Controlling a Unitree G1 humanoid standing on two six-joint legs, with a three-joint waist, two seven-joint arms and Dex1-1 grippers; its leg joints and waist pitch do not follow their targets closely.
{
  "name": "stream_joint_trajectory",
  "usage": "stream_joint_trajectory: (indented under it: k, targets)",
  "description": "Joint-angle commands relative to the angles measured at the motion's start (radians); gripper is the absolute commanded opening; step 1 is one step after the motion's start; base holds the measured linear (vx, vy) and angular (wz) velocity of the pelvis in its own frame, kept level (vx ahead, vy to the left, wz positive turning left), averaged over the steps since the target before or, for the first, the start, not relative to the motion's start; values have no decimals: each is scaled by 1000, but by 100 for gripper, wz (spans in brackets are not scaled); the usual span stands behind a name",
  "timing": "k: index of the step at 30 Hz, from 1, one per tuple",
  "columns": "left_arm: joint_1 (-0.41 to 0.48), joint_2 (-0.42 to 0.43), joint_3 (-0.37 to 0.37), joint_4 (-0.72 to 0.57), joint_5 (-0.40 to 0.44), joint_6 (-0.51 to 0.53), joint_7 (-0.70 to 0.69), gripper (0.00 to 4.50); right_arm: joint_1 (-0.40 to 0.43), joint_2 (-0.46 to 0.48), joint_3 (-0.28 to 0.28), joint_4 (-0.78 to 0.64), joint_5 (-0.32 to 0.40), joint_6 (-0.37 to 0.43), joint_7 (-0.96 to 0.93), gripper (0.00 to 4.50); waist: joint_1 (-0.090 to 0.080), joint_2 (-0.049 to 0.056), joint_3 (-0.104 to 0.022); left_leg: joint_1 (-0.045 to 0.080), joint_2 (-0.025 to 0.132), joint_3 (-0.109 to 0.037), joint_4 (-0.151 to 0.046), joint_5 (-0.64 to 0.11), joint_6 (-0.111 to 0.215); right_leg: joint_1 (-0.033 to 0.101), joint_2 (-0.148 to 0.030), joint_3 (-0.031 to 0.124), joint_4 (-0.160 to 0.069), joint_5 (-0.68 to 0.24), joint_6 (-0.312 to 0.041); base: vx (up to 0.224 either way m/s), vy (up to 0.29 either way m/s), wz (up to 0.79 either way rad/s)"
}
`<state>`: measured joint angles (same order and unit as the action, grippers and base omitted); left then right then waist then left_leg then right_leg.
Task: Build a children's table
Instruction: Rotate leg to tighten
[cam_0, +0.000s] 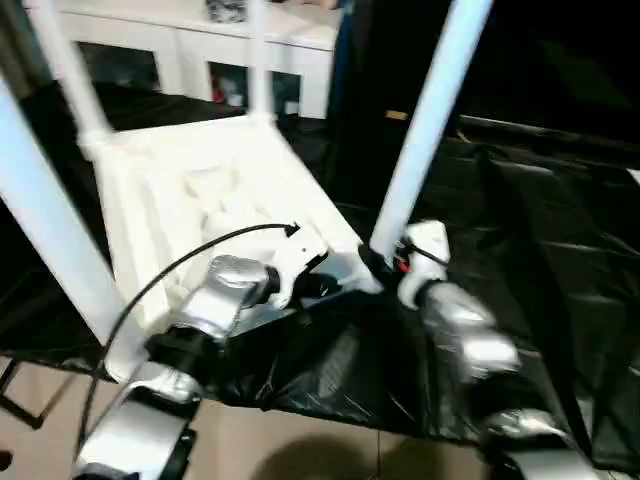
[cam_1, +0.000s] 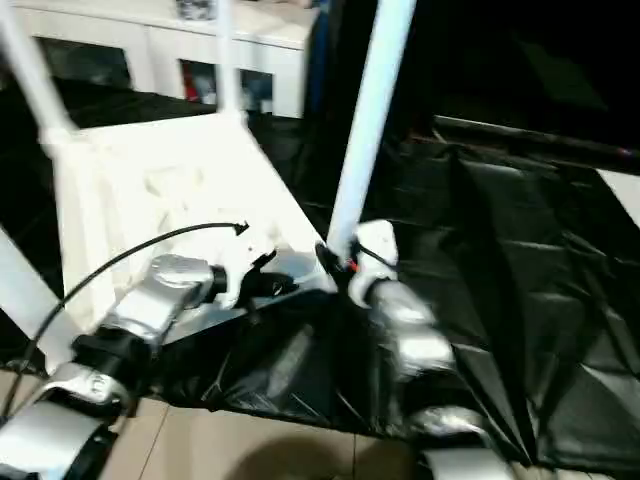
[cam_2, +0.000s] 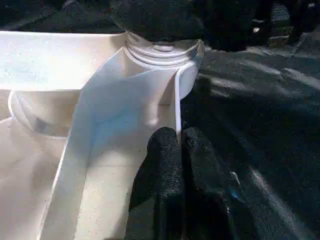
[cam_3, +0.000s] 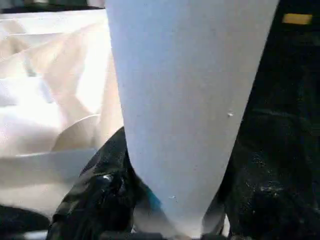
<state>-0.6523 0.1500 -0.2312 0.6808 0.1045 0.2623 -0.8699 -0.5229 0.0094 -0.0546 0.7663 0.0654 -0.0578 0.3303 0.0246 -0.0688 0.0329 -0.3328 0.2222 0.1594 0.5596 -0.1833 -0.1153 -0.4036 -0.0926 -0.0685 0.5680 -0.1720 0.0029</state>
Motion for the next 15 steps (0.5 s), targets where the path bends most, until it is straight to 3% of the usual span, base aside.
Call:
stream_joint_trajectory:
  k: [1, 2, 5, 8, 10, 15]
  targets:
    - [8, -77, -40, 4, -35, -14, -15, 0, -9, 77, 89, 46, -19, -4, 41, 202, -2, 6, -35, -6, -5, -1, -77, -459, 14, 22, -36, 14, -98, -588, -64, 0, 0, 0]
    - [10, -75, -39, 0, -35, -15, -18, 0, -11, 74, 88, 47, -21, -17, 39, 202, -1, 6, -36, -7, -5, 0, -78, -449, 18, 24, -36, 16, -95, -566, -72, 0, 0, 0]
    - [18, -61, -31, -14, -44, -24, -31, 0, -11, 51, 77, 35, -2, -24, 89, 270, 0, 6, -35, -8, -3, 2, -81, -437, 24, 25, -35, 20, -91, -527, -89, 0, 0, 0]
    - [30, -29, -21, -28, -61, -51, -76, 0, -11, -2, 66, 21, 24, -37, 196, 285, 2, 4, -36, -9, -2, 8, -79, -424, 38, 27, -35, 24, -87, -486, -109, 0, 0, 0]
    - [38, 3, -16, -33, -70, -83, -127, 0, -17, -56, 80, 24, 8, -59, 264, 301, 9, 3, -40, -13, -1, 14, -77, -368, 50, 33, -37, 29, -80, -430, -134, 0, 0, 0]
    - [46, 71, -13, -45, -86, -96, -229, 0, -19, -142, 109, -6, 41, -48, 508, 312, 21, 3, -45, -10, 3, 28, -65, -294, 73, 28, -31, 39, -59, -287, -202, 0, 0, 0]
